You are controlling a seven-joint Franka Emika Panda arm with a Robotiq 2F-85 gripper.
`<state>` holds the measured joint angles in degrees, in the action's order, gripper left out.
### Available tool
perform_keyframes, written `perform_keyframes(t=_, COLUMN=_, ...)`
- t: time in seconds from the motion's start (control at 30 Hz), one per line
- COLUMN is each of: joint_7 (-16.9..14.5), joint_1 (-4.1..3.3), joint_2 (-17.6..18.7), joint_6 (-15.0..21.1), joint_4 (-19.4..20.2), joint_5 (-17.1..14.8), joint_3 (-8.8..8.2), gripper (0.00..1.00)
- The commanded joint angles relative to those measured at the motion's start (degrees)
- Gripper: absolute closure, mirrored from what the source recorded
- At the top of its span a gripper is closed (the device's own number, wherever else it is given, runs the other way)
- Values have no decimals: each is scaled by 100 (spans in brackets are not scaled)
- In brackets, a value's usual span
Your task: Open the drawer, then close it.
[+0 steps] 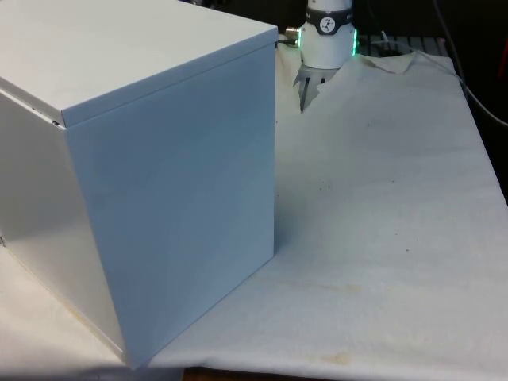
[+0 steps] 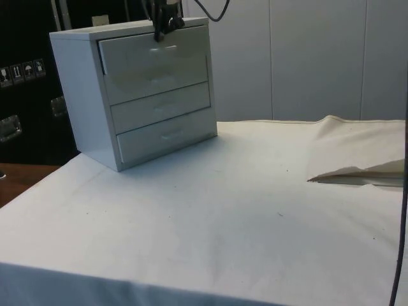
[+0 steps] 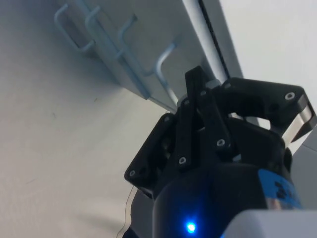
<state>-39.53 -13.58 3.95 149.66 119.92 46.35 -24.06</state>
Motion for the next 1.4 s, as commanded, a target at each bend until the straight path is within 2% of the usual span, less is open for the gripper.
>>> perform_keyframes(t=0.0, joint_7=29, joint_1=6, joint_2=46, joint_6=11, joint_4=-74, joint_5=97, joint_3=-17, gripper=100)
perform_keyframes(t=0.17, joint_7=17, joint_1=0, joint_2=63, joint_6=0, joint_4=-103, joint_5=92, joint_3=-29, gripper=100)
perform_keyframes(t=0.2, joint_7=-11, joint_1=0, joint_2=46, joint_6=-6, joint_4=-57, joint_5=0, joint_3=-17, gripper=100)
perform_keyframes(t=0.23, joint_7=17, joint_1=0, joint_2=40, joint_6=-11, joint_4=-86, joint_5=86, joint_3=-29, gripper=100)
perform_keyframes(t=0.43, joint_7=17, joint_1=-23, joint_2=-132, joint_6=-74, joint_4=52, joint_5=92, joint_3=-17, gripper=100)
perform_keyframes(t=0.47, joint_7=-17, joint_1=-17, joint_2=-80, joint_6=-52, joint_4=17, joint_5=0, joint_3=-11, gripper=100)
perform_keyframes(t=0.5, joint_7=23, joint_1=-23, joint_2=-166, joint_6=-80, joint_4=92, joint_5=97, joint_3=-17, gripper=100)
perform_keyframes(t=0.67, joint_7=34, joint_1=-29, joint_2=-367, joint_6=-103, joint_4=298, joint_5=115, joint_3=-6, gripper=100)
perform_keyframes(t=0.8, joint_7=-17, joint_1=-29, joint_2=-384, joint_6=-80, joint_4=350, joint_5=11, joint_3=0, gripper=100)
perform_keyframes(t=0.83, joint_7=29, joint_1=-23, joint_2=-355, joint_6=-74, joint_4=315, joint_5=92, joint_3=-6, gripper=100)
perform_keyframes(t=1.1, joint_7=63, joint_1=-11, joint_2=-17, joint_6=17, joint_4=97, joint_5=11, joint_3=-11, gripper=100)
perform_keyframes(t=1.13, joint_7=57, joint_1=-23, joint_2=-103, joint_6=-40, joint_4=166, joint_5=11, joint_3=-6, gripper=100)
perform_keyframes(t=1.2, joint_7=74, joint_1=-6, joint_2=126, joint_6=40, joint_4=-23, joint_5=-6, joint_3=-29, gripper=100)
perform_keyframes(t=1.37, joint_7=63, joint_1=-6, joint_2=218, joint_6=29, joint_4=-143, joint_5=-11, joint_3=-57, gripper=100)
